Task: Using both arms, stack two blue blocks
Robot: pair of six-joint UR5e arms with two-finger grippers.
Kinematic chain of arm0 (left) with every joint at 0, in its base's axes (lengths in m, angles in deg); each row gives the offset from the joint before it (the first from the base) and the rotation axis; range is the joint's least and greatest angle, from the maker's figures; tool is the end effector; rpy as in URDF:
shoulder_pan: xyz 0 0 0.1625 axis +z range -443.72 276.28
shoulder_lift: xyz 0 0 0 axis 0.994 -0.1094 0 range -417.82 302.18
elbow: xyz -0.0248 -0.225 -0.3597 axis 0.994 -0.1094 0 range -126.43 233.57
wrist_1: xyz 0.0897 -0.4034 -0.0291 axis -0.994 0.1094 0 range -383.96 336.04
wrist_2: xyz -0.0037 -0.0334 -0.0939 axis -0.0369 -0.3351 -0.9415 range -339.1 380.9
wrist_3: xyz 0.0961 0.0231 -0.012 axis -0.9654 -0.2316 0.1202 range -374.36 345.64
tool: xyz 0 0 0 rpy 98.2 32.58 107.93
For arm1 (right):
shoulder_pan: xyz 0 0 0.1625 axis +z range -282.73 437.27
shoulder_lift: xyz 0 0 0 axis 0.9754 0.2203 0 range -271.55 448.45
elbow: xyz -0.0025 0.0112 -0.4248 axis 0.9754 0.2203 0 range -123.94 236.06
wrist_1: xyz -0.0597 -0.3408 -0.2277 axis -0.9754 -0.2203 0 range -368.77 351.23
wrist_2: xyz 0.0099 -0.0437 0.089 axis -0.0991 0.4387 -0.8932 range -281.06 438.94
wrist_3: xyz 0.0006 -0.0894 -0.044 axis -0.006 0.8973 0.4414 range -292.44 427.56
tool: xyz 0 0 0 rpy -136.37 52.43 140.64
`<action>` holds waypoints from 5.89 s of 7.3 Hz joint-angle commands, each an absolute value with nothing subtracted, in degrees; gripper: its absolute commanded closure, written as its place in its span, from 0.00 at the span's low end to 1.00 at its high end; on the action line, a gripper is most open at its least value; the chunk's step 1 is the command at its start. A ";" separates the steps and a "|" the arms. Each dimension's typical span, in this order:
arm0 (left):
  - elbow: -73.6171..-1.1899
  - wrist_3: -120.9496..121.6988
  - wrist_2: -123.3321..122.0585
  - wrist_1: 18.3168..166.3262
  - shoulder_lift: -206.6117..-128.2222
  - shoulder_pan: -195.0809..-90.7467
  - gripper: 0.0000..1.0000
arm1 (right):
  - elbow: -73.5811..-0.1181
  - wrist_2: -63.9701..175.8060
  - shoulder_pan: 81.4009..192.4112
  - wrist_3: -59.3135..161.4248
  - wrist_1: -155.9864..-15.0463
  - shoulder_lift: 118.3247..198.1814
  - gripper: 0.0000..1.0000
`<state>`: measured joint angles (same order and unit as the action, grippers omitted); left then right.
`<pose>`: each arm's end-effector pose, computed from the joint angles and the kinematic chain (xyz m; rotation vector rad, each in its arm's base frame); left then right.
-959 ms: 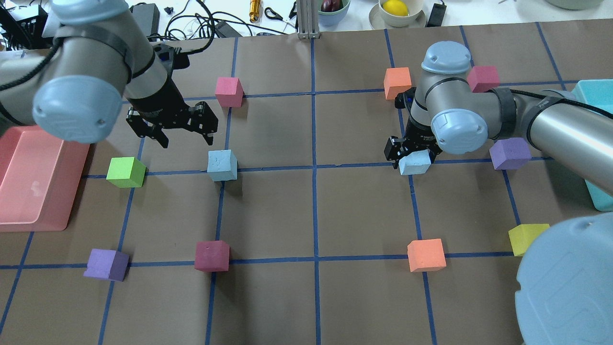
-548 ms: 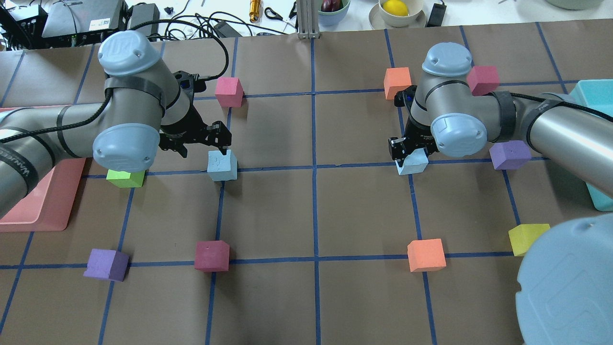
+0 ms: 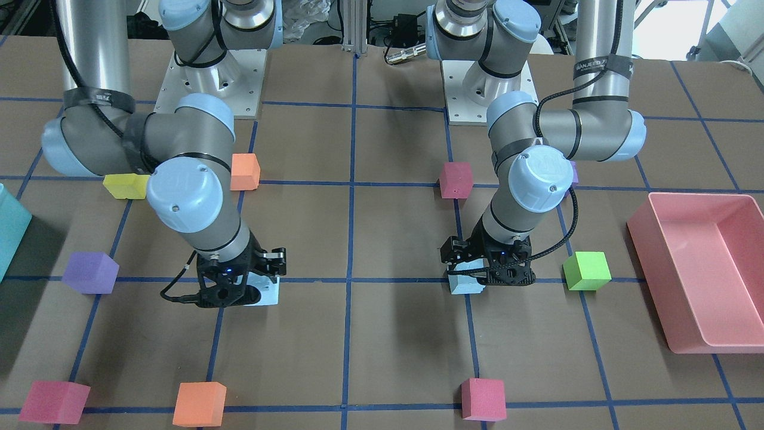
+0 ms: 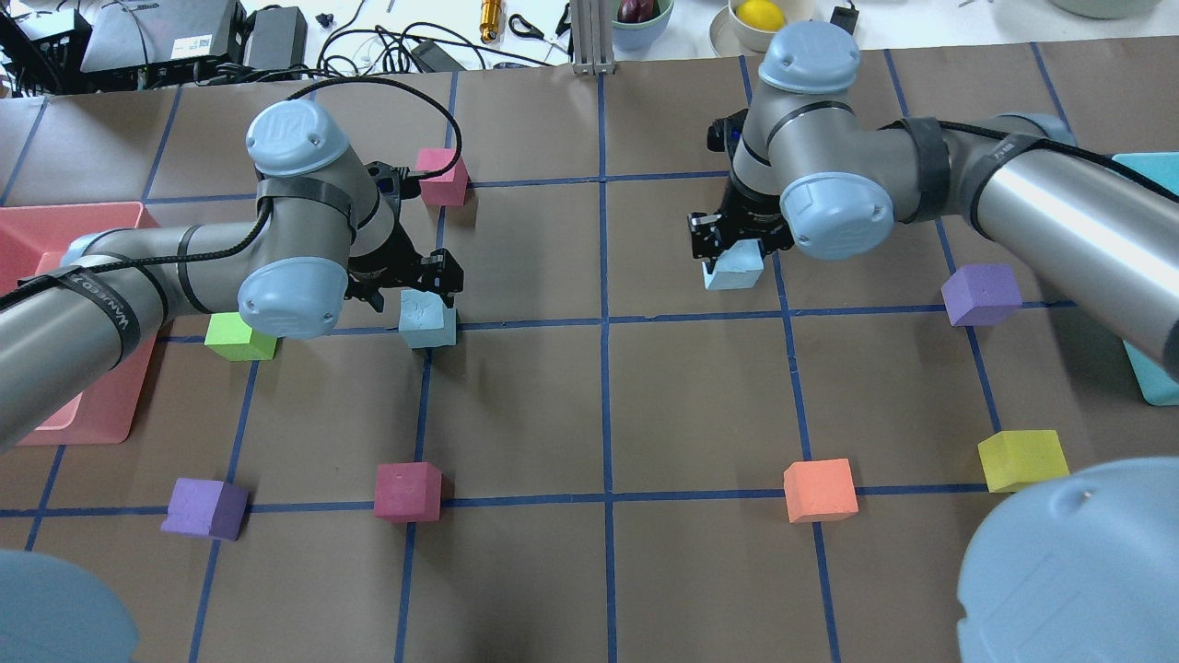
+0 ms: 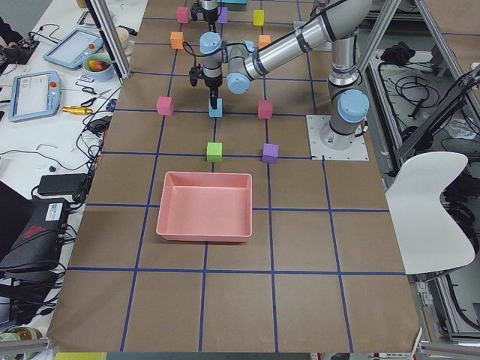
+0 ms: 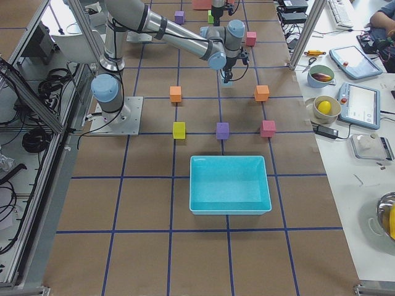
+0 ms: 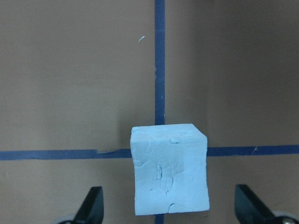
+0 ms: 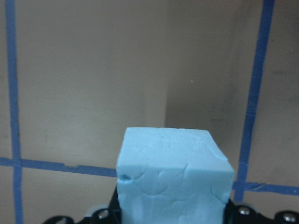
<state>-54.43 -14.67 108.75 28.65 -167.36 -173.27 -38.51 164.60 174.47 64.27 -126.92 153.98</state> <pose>-0.1327 -0.5538 0.2243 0.0037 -3.1041 -0.0036 0.2170 -0.5945 0.2581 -0.1037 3.0656 0.0341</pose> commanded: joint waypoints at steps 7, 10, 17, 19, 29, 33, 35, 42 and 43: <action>-54.80 -14.97 109.14 24.73 -170.41 -173.72 0.94 | -29.37 164.10 187.13 50.95 -125.58 143.99 1.00; -52.79 -14.97 109.23 27.35 -168.83 -173.46 1.00 | -29.63 164.19 187.31 50.95 -125.75 143.82 0.57; -36.99 -10.16 108.87 46.59 -168.74 -176.78 1.00 | -30.00 165.24 183.38 46.73 -118.14 149.51 0.00; -33.99 -1.13 108.70 46.71 -169.35 -183.35 1.00 | -27.62 164.37 175.58 50.65 -108.66 156.18 0.00; -33.62 10.25 106.59 36.42 -177.44 -194.46 1.00 | -28.92 169.12 164.64 68.52 -92.18 174.56 0.00; -33.54 10.60 106.50 35.46 -179.38 -194.81 0.00 | -30.51 169.12 164.81 68.61 -92.00 176.86 0.00; -31.18 9.04 106.24 36.50 -176.05 -194.12 0.00 | -30.51 169.03 166.29 68.52 -92.00 177.21 0.00; -32.28 -15.85 111.04 69.38 -148.56 -174.96 0.00 | -30.51 169.29 166.57 69.05 -92.00 177.48 0.00; -34.39 -17.68 112.29 68.60 -145.92 -172.43 0.00 | -30.51 169.38 166.57 69.05 -92.00 177.57 0.00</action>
<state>-31.68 -16.16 110.18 68.72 -149.79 -175.00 -30.49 169.33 166.60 69.00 -92.02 177.48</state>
